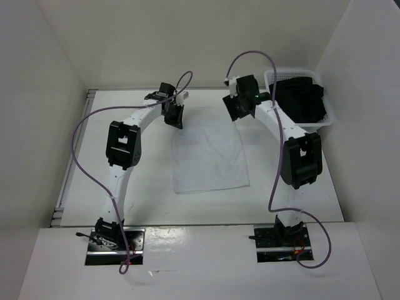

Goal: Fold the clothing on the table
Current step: Fold the skirt

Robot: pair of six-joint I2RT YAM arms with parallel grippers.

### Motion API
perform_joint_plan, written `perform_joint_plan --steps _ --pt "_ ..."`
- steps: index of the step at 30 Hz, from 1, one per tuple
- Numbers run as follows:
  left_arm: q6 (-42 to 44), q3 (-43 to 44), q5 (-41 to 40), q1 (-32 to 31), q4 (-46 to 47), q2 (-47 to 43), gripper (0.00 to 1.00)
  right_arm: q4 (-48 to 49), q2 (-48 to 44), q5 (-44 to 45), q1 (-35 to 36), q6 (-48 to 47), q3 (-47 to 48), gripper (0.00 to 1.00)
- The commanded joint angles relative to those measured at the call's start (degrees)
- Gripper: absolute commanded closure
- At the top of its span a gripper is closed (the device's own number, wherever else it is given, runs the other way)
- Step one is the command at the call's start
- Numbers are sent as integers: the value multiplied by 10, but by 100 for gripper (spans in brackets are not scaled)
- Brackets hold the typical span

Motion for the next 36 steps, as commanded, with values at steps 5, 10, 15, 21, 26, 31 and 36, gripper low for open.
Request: perform_joint_plan --steps 5,10,15,21,26,31,36 --pt "10 -81 -17 11 12 -56 87 53 102 -42 -60 44 88 46" --pt "10 -93 -24 11 12 -61 82 59 151 -70 -78 44 111 54" --pt "10 -93 -24 11 18 -61 79 54 189 -122 -90 38 145 56" --pt "10 -93 -18 11 18 -56 79 42 233 -164 -100 50 198 56" --pt "10 -88 -18 11 18 -50 79 17 262 -193 -105 57 235 56" --pt "10 -88 -13 11 18 -50 79 17 287 -199 -105 62 247 56" --pt "10 -88 -13 11 18 -50 79 0 292 -212 -105 62 253 56"
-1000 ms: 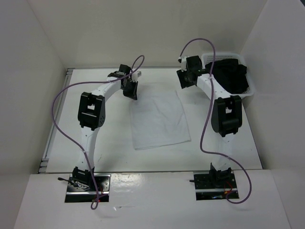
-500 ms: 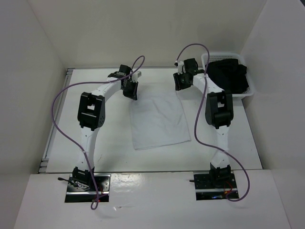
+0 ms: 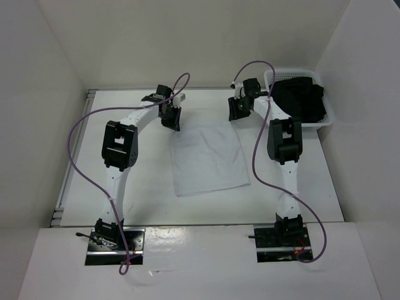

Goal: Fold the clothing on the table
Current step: Fold the skirt

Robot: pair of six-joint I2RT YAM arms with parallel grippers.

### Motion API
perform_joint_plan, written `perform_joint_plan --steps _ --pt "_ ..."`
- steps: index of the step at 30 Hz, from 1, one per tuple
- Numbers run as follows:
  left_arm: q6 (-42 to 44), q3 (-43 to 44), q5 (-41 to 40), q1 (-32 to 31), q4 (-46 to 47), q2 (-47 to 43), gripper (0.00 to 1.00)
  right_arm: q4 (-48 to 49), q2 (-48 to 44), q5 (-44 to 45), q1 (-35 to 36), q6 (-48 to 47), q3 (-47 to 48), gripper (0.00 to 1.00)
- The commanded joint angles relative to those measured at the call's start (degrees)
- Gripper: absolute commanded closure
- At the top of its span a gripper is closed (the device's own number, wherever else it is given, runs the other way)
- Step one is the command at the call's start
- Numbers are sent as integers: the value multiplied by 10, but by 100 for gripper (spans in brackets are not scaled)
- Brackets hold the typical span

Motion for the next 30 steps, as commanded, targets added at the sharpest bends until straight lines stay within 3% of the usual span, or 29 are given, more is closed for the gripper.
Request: perform_joint_plan --steps 1,14,18,22,26,27,30 --pt "9 -5 2 2 -13 -2 79 -17 8 -29 0 6 28 56" --pt "9 1 8 -8 -18 3 79 -38 31 -57 0 6 50 56" --pt "9 1 8 -8 -18 3 79 -38 36 -62 0 6 50 65" --pt "9 1 8 -8 -18 3 79 -38 42 -62 0 1 55 86" --pt "9 1 8 -8 -18 3 76 -38 42 -62 0 -5 55 99" --pt "9 1 8 -8 -18 3 75 -38 42 -62 0 -5 55 100" --pt "9 1 1 -8 -13 3 54 -38 31 -57 0 -10 42 100"
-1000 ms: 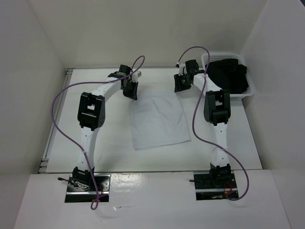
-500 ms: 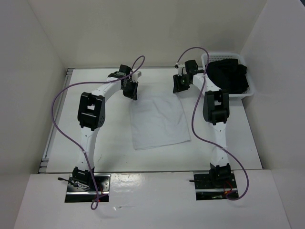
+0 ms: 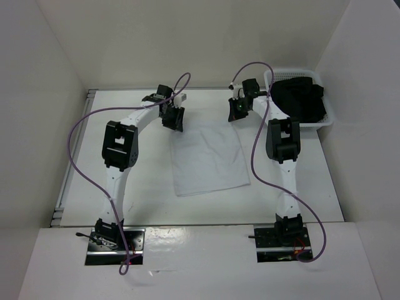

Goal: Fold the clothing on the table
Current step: Fold the skirt

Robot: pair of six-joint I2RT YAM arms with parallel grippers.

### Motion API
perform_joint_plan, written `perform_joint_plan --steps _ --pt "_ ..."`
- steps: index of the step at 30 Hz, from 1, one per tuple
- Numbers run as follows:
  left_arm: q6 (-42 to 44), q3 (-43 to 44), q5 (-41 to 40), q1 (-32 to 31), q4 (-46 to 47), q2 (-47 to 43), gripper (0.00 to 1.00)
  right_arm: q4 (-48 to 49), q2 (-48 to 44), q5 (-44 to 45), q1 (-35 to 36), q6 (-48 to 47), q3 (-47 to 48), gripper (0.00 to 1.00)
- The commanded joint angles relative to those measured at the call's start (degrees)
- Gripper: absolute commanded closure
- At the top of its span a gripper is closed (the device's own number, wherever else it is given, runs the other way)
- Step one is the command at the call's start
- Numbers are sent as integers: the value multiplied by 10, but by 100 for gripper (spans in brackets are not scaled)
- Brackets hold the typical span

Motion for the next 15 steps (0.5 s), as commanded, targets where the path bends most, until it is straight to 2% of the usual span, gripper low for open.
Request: perform_joint_plan --steps 1,5,9,15 --pt "10 1 -10 -4 -13 3 39 -1 -5 8 0 -9 0 100" --pt "-1 -12 -16 9 5 -2 15 16 -37 20 0 -20 -48 100" --pt "-12 -12 -21 26 11 -2 11 17 -50 30 0 -26 -60 100" --pt "-29 -12 -3 48 32 3 13 17 -50 31 0 -31 -65 100"
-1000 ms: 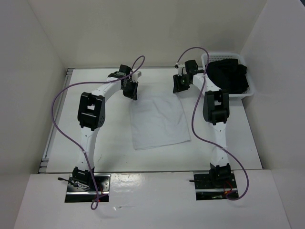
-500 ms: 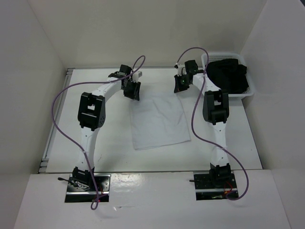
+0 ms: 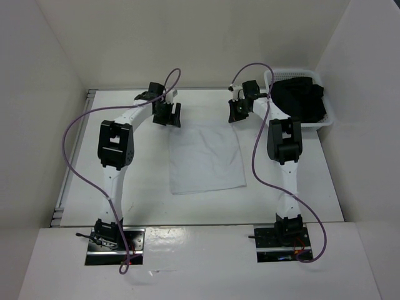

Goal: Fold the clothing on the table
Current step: Fold the skirt

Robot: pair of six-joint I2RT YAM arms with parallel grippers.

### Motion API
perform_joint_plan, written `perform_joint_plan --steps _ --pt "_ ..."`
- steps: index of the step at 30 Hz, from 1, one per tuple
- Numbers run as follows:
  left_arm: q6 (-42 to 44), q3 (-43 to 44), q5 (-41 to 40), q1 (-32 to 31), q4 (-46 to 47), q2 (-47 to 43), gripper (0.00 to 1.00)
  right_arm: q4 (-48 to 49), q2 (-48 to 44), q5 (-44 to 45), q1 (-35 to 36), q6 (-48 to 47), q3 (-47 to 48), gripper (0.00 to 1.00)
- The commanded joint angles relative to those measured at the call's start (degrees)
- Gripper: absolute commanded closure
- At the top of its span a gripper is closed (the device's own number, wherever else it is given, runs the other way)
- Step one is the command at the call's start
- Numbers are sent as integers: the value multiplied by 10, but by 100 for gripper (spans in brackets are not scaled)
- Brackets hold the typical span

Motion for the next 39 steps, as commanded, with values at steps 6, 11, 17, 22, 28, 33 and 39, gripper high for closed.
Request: perform_joint_plan --steps 6,11,17,22,28,33,39 --pt "-20 14 33 37 5 23 22 -7 -35 29 0 -22 -33 100" --pt "-20 25 72 37 5 36 27 -7 -35 34 0 -22 -33 100" --pt "-9 30 114 37 0 42 33 -7 -35 34 0 -22 -38 100" --pt "-4 42 124 37 0 48 41 -7 -35 34 0 -27 -38 100" --pt "-4 53 130 37 -6 58 71 -2 -35 34 0 -27 -44 100" --pt "-4 58 136 37 -6 58 82 -2 -35 29 0 -27 -44 100" --pt "9 46 131 37 -6 26 90 -2 -43 29 0 -32 -49 100"
